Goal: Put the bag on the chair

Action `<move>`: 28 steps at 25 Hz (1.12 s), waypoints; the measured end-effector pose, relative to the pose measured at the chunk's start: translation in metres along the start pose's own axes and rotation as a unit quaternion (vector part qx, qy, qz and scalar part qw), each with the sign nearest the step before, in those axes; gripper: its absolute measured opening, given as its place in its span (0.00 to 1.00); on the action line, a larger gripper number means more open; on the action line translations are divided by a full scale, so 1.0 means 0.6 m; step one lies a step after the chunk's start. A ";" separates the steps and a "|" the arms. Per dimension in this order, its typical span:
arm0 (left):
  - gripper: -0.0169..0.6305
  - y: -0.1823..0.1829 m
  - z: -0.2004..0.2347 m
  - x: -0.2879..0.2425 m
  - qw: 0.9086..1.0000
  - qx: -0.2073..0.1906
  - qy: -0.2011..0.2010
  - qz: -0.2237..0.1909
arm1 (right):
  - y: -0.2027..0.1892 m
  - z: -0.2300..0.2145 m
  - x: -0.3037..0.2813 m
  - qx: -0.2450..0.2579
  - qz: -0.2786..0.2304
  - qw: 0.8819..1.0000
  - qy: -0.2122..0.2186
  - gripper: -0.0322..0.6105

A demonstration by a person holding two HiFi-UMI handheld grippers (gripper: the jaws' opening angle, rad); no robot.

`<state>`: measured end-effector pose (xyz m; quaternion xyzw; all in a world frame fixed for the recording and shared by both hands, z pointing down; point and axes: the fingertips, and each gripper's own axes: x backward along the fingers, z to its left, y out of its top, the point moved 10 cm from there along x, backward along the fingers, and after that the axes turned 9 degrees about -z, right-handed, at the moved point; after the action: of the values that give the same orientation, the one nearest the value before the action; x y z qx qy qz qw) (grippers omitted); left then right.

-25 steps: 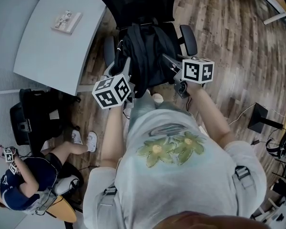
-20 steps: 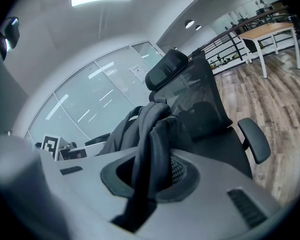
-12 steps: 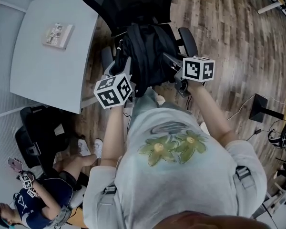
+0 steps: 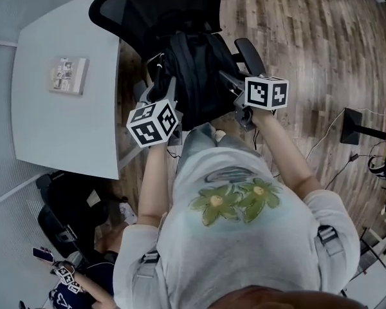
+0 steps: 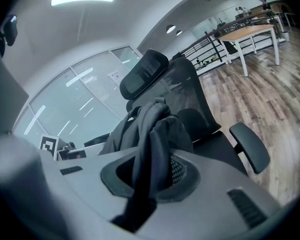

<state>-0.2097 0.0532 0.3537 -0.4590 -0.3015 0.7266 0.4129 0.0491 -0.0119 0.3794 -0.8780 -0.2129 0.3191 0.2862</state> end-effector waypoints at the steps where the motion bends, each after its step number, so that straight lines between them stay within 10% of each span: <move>1: 0.23 0.002 0.001 -0.011 1.000 -0.002 -0.007 0.005 | 0.001 -0.004 -0.002 -0.006 -0.003 1.000 -0.004 0.15; 28: 0.21 -0.032 0.001 -0.246 0.996 0.012 -0.020 0.082 | 0.072 -0.189 -0.098 -0.041 0.043 0.996 -0.062 0.15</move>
<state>-0.1689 -0.0669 0.4309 -0.4629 -0.2626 0.7702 0.3514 0.0934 -0.1187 0.4493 -0.8757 -0.2053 0.3762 0.2224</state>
